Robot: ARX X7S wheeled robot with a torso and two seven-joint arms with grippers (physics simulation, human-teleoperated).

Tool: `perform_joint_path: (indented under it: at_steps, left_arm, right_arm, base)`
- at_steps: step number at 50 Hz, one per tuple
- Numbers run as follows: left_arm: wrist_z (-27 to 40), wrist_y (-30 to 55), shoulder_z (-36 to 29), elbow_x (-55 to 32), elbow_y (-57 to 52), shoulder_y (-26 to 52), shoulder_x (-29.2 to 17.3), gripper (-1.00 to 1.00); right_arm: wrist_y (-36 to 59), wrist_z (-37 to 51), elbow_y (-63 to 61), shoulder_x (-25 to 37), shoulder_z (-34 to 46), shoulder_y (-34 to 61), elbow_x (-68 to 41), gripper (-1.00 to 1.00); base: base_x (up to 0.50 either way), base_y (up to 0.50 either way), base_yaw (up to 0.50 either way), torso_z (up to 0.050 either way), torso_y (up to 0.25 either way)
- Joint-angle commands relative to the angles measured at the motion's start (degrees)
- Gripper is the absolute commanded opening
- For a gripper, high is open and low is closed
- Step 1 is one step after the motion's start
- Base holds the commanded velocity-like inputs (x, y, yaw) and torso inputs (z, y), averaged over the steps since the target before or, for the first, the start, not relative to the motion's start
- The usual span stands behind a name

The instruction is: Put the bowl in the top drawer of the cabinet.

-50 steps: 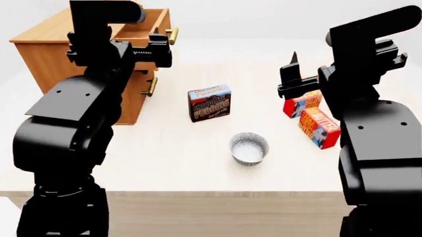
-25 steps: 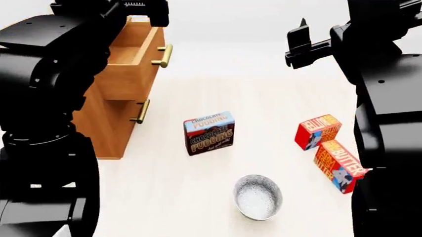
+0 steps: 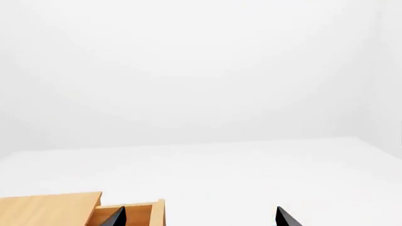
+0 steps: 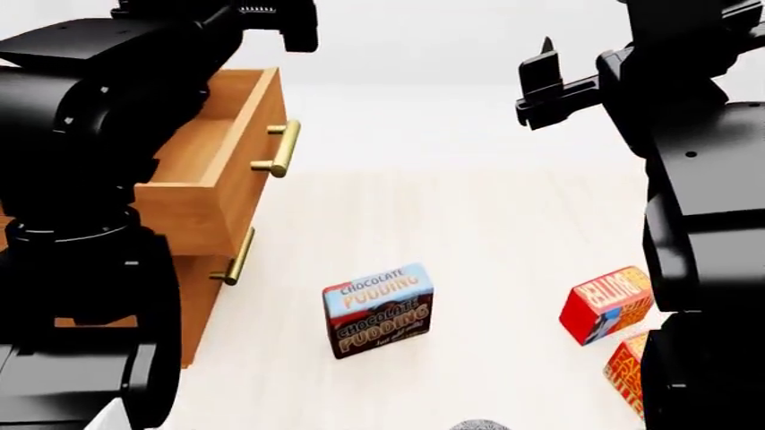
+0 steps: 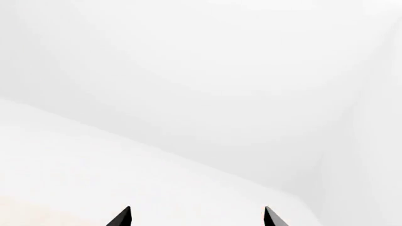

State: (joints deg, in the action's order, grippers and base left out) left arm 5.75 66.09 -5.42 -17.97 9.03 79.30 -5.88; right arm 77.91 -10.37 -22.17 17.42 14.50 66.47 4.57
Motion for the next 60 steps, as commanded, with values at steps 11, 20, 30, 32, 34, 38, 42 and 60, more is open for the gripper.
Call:
perform_joint_path:
  at_steps: [11, 20, 30, 32, 34, 38, 42, 60]
  left_arm:
    - [3.1, -3.2, -0.4, 1.9, 24.2, 8.9, 2.8, 1.0]
    - [3.4, -7.7, -1.1, 3.0, 44.7, 15.6, 3.7, 1.0]
    - [1.9, -8.8, -2.3, 2.2, 48.4, 15.4, 3.7, 1.0]
    - [1.6, -9.9, -2.4, 2.1, 50.3, 15.4, 3.8, 1.0]
    - [1.1, -10.7, -2.6, 2.0, 51.6, 15.3, 3.8, 1.0]
    - [0.4, -13.0, -2.8, 1.9, 55.7, 16.3, 3.8, 1.0]
    - [-0.1, -15.3, -2.9, 1.8, 59.7, 17.5, 3.9, 1.0]
    - [0.2, -19.3, -0.8, 4.3, 65.9, 16.0, 4.6, 1.0]
  right_arm:
    - [-1.5, 0.0, -2.4, 0.2, 0.3, -3.8, -0.5, 1.0]
    - [-3.5, 0.7, -1.8, 0.8, 0.2, -6.1, -0.3, 1.0]
    - [-5.3, 0.9, 0.3, 1.4, -0.5, -7.2, -0.4, 1.0]
    - [-5.7, 1.0, 0.7, 1.4, -0.8, -7.5, -0.5, 1.0]
    - [-6.1, 1.1, 1.0, 1.3, -1.0, -7.9, -0.6, 1.0]
    - [-6.2, 1.0, 1.0, 1.4, -1.3, -8.0, -0.8, 1.0]
    - [-6.6, 1.2, 1.6, 1.2, -1.4, -8.0, -0.8, 1.0]
    - [-9.4, 1.6, 4.5, 1.6, -1.4, -9.8, -1.1, 1.0]
  base:
    - [0.5, 0.0, 0.0, 0.0, 0.0]
    - [0.05, 0.0, 0.0, 0.0, 0.0]
    - [0.0, 0.0, 0.0, 0.0, 0.0]
    - [0.0, 0.0, 0.0, 0.0, 0.0]
    - [0.0, 0.0, 0.0, 0.0, 0.0]
    - [0.0, 0.0, 0.0, 0.0, 0.0]
    - [0.0, 0.0, 0.0, 0.0, 0.0]
    - [0.0, 0.0, 0.0, 0.0, 0.0]
